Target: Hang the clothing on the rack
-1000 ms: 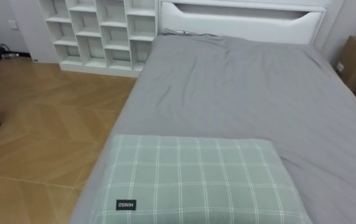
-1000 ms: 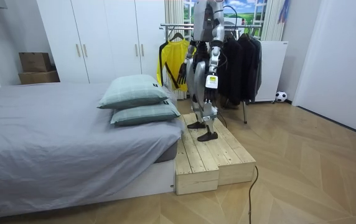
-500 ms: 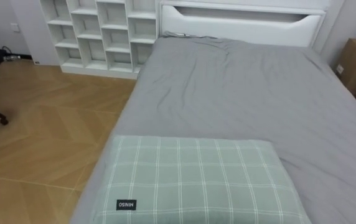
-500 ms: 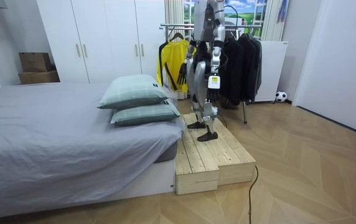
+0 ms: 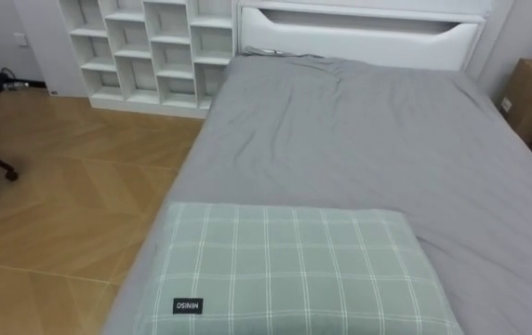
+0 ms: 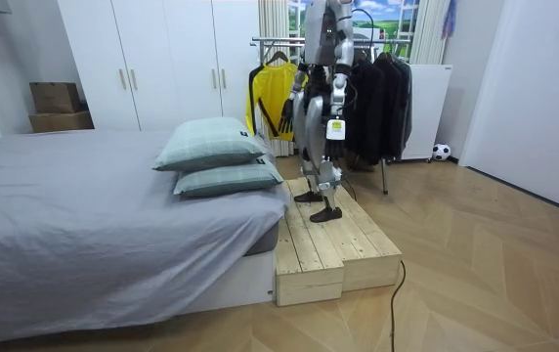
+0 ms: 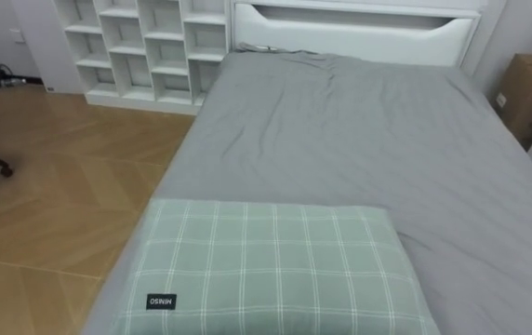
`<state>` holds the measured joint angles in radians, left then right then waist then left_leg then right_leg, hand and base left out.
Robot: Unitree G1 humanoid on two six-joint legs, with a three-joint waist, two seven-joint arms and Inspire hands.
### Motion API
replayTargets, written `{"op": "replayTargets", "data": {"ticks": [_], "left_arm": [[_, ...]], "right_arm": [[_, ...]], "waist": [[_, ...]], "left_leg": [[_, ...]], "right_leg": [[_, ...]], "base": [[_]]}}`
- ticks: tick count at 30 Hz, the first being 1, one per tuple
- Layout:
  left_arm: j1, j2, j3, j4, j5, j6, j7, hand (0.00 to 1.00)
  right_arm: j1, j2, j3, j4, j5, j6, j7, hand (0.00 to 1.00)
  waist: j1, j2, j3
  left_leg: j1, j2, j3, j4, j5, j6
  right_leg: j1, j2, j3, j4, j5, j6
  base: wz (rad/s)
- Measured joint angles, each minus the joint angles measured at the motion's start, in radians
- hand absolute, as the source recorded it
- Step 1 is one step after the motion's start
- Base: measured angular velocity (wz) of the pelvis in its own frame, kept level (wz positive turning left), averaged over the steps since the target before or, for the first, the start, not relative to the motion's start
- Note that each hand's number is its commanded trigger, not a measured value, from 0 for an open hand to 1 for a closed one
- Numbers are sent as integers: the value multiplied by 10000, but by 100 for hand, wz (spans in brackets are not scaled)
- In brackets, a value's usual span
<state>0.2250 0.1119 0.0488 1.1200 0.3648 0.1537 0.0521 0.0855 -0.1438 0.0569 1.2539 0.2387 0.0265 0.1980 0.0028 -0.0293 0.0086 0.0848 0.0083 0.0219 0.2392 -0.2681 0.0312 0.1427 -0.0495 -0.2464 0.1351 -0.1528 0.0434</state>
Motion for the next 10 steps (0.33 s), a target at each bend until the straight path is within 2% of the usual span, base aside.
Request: {"op": "replayTargets", "data": {"ticks": [10], "left_arm": [[-70, -6, -44, 1, 4, 2, -206, 0]], "right_arm": [[-88, 9, -8, 59, -3, 179, 7, 0]], "waist": [[-1, -12, 9]], "left_leg": [[0, 3, 0, 0, 0, 0]], "right_leg": [[0, 2, 12, 0, 0, 0]], "base": [[0]]}}
